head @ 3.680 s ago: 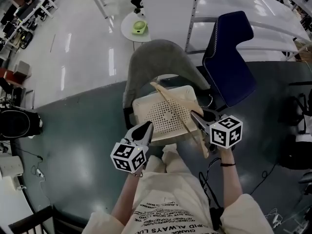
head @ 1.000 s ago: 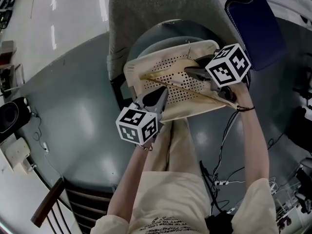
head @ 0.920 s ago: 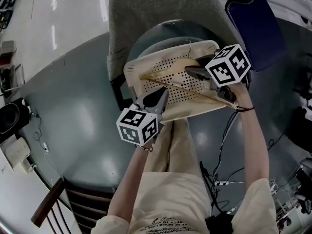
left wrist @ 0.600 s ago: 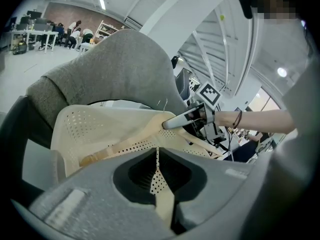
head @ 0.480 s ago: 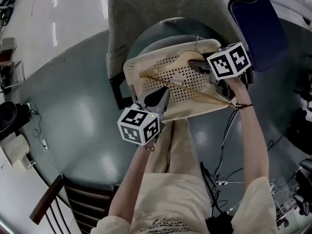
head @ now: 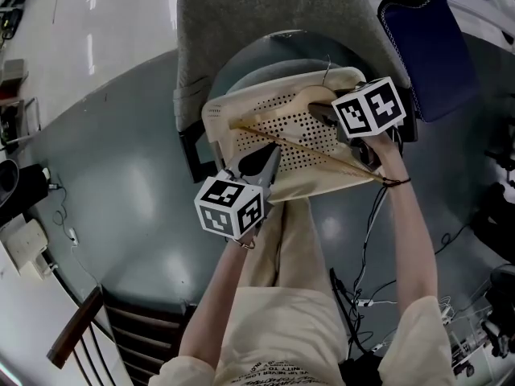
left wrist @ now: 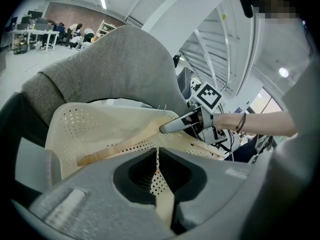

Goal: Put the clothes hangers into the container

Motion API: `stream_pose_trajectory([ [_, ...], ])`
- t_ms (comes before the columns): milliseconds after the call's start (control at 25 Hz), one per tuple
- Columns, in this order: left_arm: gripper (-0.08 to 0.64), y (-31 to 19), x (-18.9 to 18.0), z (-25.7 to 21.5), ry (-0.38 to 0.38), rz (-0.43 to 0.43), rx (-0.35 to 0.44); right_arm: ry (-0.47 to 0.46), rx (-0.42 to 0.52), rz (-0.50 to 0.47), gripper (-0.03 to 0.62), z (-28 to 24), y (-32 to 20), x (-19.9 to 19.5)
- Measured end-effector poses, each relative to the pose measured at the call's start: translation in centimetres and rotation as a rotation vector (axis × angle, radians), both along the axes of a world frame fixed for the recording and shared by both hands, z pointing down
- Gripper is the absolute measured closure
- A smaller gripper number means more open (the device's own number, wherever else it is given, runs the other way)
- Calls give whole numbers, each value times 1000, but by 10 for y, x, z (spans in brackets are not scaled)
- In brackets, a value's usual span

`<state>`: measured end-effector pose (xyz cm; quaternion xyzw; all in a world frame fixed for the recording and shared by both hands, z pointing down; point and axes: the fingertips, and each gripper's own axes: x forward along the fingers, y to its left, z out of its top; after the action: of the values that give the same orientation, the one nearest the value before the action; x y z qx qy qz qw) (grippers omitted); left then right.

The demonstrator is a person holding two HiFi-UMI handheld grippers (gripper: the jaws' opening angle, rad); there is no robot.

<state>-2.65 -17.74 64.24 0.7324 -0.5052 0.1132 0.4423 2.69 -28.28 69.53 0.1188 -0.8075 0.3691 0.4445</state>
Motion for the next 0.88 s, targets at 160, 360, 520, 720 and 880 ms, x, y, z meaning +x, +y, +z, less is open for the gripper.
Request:
stream_pose_trajectory([
  [160, 529, 0, 4, 0, 1, 2, -4, 53, 69, 10, 387, 2, -1, 5],
  [360, 529, 1, 4, 2, 3, 6, -4, 107, 136, 44, 357, 7, -3, 8],
  [520, 529, 2, 8, 2, 5, 11, -3, 137, 157, 39, 345, 11, 0, 11],
  [720, 529, 6, 7, 2, 8, 11, -5, 132, 176, 43, 321, 7, 4, 10],
  [880, 529, 9, 3, 1, 8, 8, -2, 106, 208, 84, 316, -1, 1, 6],
])
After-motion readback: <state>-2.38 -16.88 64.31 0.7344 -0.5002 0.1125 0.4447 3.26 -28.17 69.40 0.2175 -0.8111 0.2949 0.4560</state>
